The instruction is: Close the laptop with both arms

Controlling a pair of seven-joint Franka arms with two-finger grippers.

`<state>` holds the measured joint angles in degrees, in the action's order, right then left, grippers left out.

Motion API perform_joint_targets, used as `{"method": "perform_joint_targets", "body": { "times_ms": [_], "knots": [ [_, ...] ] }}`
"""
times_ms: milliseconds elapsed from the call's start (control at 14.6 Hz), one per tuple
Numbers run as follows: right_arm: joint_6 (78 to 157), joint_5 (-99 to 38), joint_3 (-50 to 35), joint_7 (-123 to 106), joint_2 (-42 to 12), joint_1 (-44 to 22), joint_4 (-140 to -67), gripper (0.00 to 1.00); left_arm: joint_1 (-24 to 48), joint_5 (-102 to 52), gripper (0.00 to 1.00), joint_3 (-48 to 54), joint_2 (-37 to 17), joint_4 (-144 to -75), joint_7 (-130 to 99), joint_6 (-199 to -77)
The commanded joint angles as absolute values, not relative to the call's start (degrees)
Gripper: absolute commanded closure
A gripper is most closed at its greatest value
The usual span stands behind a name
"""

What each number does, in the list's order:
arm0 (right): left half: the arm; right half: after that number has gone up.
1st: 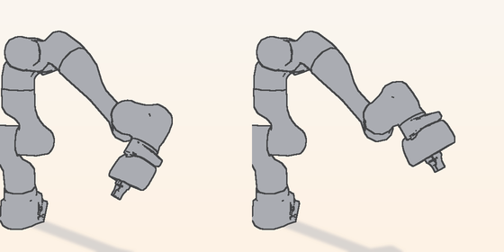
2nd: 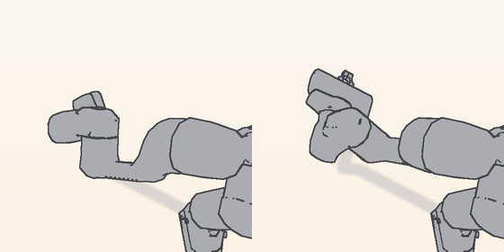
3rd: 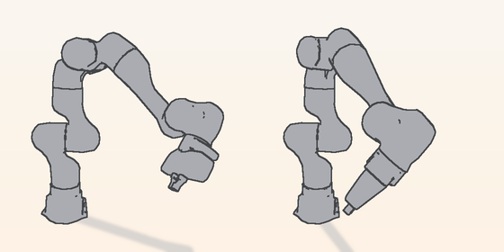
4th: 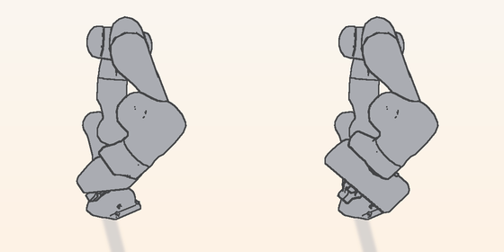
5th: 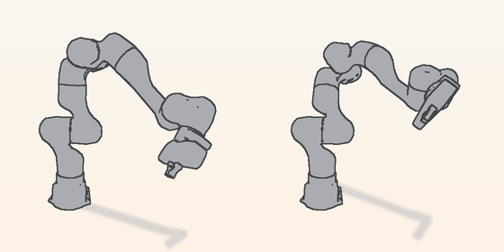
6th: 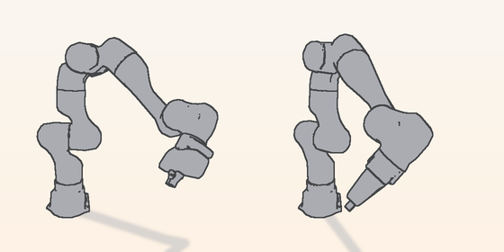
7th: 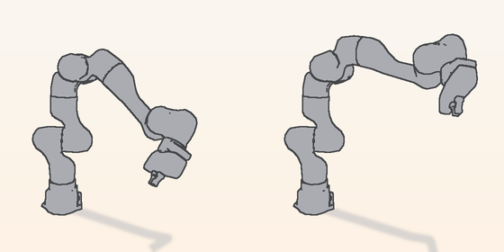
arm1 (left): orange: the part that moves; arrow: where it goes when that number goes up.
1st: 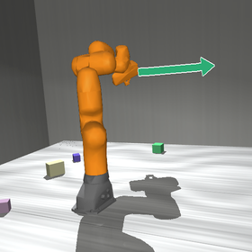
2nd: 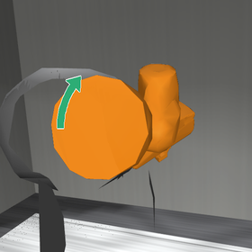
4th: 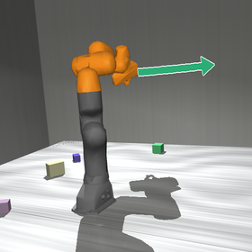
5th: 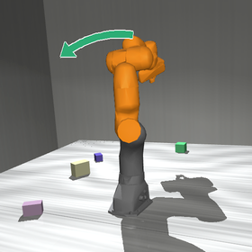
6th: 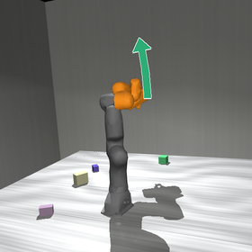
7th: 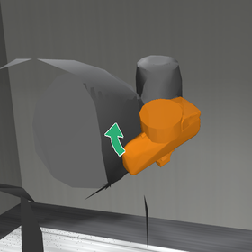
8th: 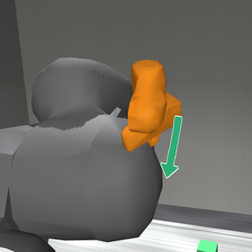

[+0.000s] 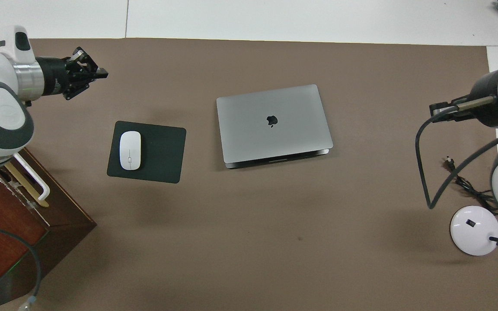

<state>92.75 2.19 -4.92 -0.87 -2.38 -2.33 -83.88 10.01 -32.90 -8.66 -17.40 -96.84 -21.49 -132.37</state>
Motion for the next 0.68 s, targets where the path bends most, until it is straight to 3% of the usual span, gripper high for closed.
{"method": "perform_joint_targets", "body": {
  "times_ms": [0, 137, 205, 274, 410, 479, 615],
  "knots": [
    [91.0, 0.8, -6.0, -2.4, -1.3, 0.2, -84.3, 1.00, 9.8, -23.2, 1.00, -9.2, -18.3, -93.7, -21.6, -127.0],
    [89.9, 0.8, -6.0, -2.3, -1.2, 0.4, -84.3, 0.99, 9.8, -19.6, 1.00, -10.3, -17.2, -93.7, -21.4, -122.3],
    [89.6, 0.8, -6.0, -2.3, -1.2, 0.3, -84.3, 0.76, 9.9, -15.1, 1.00, -10.9, -16.0, -93.2, -21.2, -118.4],
    [89.3, 0.8, -6.0, -2.2, -1.0, 0.3, -84.5, 0.66, 9.8, -11.2, 1.00, -10.9, -14.7, -92.7, -21.0, -115.7],
    [89.2, 0.8, -6.0, -2.2, -0.4, 0.3, -84.9, 0.08, 9.9, -7.9, 1.00, -11.0, -13.0, -92.7, -20.9, -110.8],
    [89.1, 0.8, -6.0, -2.2, -0.1, 0.3, -85.1, 0.00, 9.9, -6.7, 1.00, -11.1, -12.0, -92.8, -20.9, -108.3],
    [88.2, 0.8, -6.0, -2.2, 0.2, 0.4, -85.2, 0.00, 9.9, -3.8, 1.00, -11.1, -9.5, -93.1, -20.8, -103.4]
  ]
}}
